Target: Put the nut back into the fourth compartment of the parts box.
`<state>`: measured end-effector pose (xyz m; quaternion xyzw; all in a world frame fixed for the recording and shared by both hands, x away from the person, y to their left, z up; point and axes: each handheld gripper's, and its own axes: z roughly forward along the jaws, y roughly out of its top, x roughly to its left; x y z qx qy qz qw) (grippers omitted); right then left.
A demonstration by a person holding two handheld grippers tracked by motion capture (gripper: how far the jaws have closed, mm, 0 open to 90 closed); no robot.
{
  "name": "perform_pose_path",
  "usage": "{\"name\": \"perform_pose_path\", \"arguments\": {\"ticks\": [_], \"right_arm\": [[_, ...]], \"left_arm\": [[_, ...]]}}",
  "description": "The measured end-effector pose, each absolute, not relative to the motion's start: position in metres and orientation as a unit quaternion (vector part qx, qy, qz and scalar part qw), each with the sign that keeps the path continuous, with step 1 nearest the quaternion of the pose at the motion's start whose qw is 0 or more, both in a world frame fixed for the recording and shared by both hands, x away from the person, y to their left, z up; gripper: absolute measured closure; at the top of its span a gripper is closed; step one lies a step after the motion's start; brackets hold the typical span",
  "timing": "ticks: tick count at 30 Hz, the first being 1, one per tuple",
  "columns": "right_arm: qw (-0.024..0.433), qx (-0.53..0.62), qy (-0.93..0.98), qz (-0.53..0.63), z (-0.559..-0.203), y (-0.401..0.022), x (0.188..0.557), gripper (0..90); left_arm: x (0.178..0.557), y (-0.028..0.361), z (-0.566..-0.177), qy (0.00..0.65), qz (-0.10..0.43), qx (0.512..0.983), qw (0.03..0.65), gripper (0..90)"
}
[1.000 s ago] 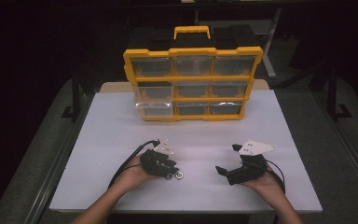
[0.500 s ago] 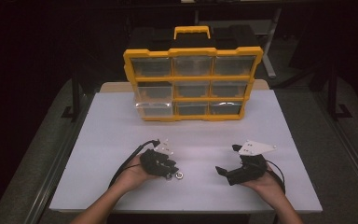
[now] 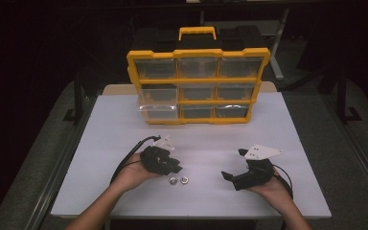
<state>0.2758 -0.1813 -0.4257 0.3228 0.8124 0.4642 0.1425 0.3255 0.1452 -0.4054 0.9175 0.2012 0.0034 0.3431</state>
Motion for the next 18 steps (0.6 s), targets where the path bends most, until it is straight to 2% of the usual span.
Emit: {"name": "perform_pose_path", "arguments": {"ticks": [18], "right_arm": [[0.142, 0.322, 0.814, 0.462, -0.427, -0.181, 0.276, 0.0]], "left_arm": [[0.337, 0.158, -0.372, 0.21, -0.003, 0.909, 0.359, 70.7]]}}
